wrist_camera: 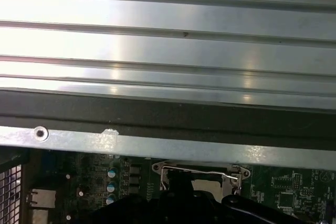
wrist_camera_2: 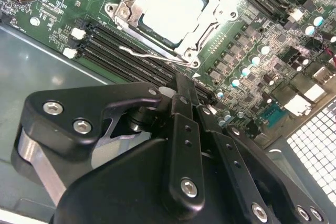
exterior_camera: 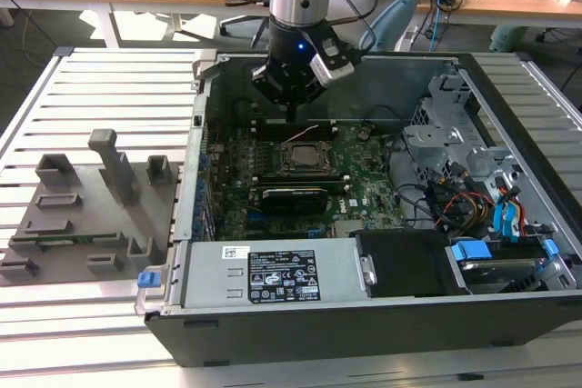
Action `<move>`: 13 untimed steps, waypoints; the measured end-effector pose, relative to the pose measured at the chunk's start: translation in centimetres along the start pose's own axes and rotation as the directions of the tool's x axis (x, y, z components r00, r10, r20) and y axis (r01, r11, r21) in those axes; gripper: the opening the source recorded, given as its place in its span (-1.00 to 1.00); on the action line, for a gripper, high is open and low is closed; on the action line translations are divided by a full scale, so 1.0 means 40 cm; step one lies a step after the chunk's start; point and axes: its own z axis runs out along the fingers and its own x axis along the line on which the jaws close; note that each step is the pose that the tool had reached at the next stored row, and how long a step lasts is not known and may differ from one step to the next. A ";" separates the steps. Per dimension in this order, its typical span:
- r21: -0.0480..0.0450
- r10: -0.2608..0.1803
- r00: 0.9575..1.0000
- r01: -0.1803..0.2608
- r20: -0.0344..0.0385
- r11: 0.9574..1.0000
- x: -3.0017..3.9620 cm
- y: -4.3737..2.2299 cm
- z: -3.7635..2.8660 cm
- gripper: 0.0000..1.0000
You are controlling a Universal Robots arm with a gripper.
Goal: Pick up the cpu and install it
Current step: 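Install the first cpu locking lever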
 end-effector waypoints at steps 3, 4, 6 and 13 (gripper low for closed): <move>-0.019 0.000 1.000 0.000 0.001 1.000 0.003 -0.024 0.001 -0.79; -0.030 0.000 1.000 0.000 0.002 1.000 0.003 -0.029 0.001 -0.79; -0.089 0.000 1.000 0.001 0.005 0.996 0.004 -0.042 0.002 -0.79; -0.134 0.000 1.000 0.001 0.008 0.991 0.005 -0.051 0.003 -0.79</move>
